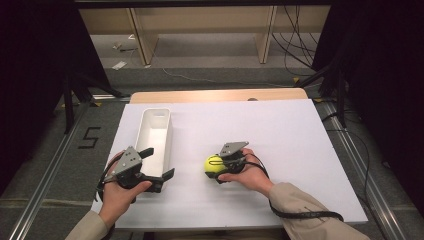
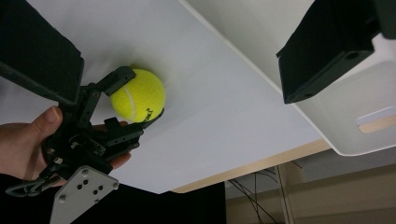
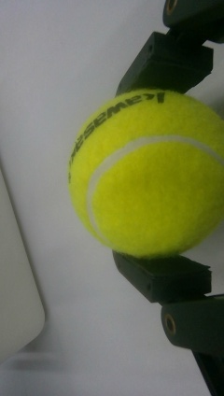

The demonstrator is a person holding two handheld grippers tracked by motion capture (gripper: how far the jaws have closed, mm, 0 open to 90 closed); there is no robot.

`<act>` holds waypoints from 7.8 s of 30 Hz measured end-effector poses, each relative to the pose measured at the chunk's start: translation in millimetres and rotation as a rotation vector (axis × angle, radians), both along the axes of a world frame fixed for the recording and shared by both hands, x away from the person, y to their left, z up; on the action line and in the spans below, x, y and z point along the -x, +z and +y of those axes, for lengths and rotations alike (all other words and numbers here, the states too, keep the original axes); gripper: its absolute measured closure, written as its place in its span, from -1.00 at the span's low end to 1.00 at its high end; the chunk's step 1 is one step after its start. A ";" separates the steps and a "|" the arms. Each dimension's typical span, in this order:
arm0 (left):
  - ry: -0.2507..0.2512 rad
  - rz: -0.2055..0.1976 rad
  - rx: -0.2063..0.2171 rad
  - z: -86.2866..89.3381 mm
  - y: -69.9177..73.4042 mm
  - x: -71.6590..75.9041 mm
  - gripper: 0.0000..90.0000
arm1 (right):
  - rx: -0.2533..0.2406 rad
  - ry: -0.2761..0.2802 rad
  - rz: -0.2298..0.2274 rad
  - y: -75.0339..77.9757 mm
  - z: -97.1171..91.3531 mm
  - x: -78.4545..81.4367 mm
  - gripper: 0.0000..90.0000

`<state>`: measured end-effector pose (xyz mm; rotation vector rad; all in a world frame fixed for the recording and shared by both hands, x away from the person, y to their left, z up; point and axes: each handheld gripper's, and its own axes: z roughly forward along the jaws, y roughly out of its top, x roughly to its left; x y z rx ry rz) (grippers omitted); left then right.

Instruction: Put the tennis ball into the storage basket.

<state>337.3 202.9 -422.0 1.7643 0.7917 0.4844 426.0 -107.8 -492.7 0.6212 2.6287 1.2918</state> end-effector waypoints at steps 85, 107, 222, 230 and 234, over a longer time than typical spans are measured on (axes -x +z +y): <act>0.004 -0.006 0.008 1.0 1.1 0.9 -1.00 | -0.127 -0.012 -0.062 39.9 -8.3 1.6 -0.41; 0.001 -0.005 0.006 0.5 0.7 0.5 -1.00 | -0.145 -0.020 -0.066 43.9 -9.3 -0.5 -0.41; 0.009 -0.009 0.011 1.9 1.6 0.8 -1.00 | -0.237 -0.033 -0.113 70.1 18.9 -21.0 -0.40; 0.008 -0.008 0.011 1.8 1.5 0.7 -1.00 | -0.238 -0.032 -0.114 70.9 21.3 -22.8 -0.40; 0.006 -0.008 0.010 1.7 1.3 0.5 -1.00 | -0.238 -0.030 -0.114 71.2 23.4 -23.4 -0.40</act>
